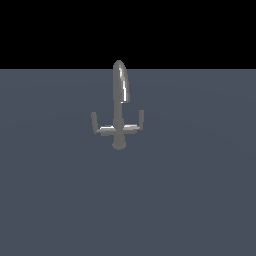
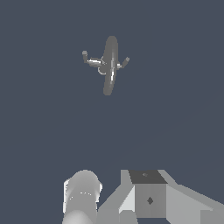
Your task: Turn on the faucet by rotating a designated handle.
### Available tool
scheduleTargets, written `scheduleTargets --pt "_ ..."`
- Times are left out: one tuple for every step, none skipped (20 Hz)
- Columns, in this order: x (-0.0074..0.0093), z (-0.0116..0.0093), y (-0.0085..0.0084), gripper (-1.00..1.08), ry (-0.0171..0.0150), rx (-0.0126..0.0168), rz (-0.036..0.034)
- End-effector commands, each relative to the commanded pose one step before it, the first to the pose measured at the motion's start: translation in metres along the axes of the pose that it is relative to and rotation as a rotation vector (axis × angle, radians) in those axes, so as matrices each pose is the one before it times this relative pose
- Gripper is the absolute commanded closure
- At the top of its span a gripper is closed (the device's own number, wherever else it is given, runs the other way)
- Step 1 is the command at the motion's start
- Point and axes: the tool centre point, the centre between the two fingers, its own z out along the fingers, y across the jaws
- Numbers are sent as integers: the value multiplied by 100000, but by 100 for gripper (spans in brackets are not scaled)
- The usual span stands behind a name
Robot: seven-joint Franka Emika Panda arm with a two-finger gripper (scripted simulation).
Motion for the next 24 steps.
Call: scheduleTargets --pt "168 -1039 -26 108 773 -5194 -5558" --pt "80 -410 -8 108 146 -2126 -2276" --pt "85 -405 -8 108 67 -2128 -2282" --pt "90 -401 -8 108 -12 -2128 -2289" --pt "95 -396 -8 108 -91 -2125 -2298" --pt "101 -391 -9 108 -169 -2119 -2307" --pt "107 -386 -8 108 -247 -2110 -2316" --pt "113 -381 -7 108 -324 -2097 -2326" --pt "120 -376 -7 108 -401 -2082 -2337" --pt "126 -371 -6 108 -477 -2064 -2349" --pt "133 -366 -6 108 -552 -2044 -2361" --pt "140 -361 -5 108 -625 -2020 -2374" --pt "147 -355 -3 108 -697 -1993 -2387" --pt "155 -350 -1 108 -768 -1964 -2401" --pt "163 -344 1 108 -838 -1932 -2417" --pt "170 -339 4 108 -906 -1898 -2432" --pt "178 -333 6 108 -972 -1861 -2447" --pt "186 -328 9 108 -1036 -1821 -2464" --pt "194 -322 13 108 -1098 -1780 -2481" --pt "203 -317 16 108 -1159 -1736 -2499" --pt "211 -311 21 108 -1217 -1690 -2517" --pt "220 -305 25 108 -1273 -1642 -2536" --pt "228 -299 30 108 -1327 -1592 -2555" --pt "236 -293 36 108 -1378 -1540 -2574"
